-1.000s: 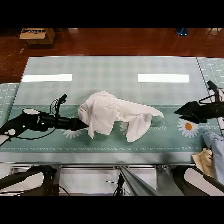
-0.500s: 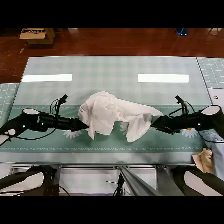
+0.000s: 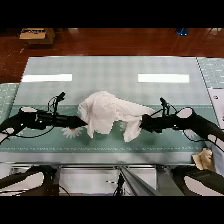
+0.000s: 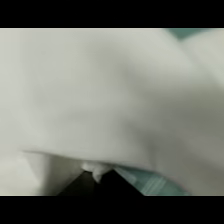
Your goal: Fold the shirts.
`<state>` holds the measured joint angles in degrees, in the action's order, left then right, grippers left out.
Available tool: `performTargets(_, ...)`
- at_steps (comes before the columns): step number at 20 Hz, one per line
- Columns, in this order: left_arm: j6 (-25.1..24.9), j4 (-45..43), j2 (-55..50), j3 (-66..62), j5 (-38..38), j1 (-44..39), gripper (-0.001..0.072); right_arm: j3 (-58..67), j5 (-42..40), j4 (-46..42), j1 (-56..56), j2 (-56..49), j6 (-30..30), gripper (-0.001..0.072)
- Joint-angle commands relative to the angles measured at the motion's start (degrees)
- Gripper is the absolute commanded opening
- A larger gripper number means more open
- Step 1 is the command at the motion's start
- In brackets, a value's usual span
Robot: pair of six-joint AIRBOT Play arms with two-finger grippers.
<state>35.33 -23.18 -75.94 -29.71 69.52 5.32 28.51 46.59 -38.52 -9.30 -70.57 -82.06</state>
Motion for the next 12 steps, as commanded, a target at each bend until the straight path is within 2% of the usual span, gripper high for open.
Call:
performTargets(1,-0.2,0.2,0.5,-4.0,5.7,3.2,0.0021,2.0,0.2,3.7,-1.6,2.1,2.1,0.0038)
performTargets(6,3.6,0.3,9.1,-17.7,9.3,9.4,0.002,13.8,10.8,1.9,8.7,20.0,2.5,0.0038)
performTargets(9,8.4,0.3,15.9,-30.8,10.7,12.9,0.002,23.7,12.4,1.9,15.9,28.3,2.7,0.0038)
performTargets(12,13.9,0.3,22.5,-44.0,8.9,15.2,0.002,34.6,12.3,1.7,22.3,32.4,2.9,0.0038)
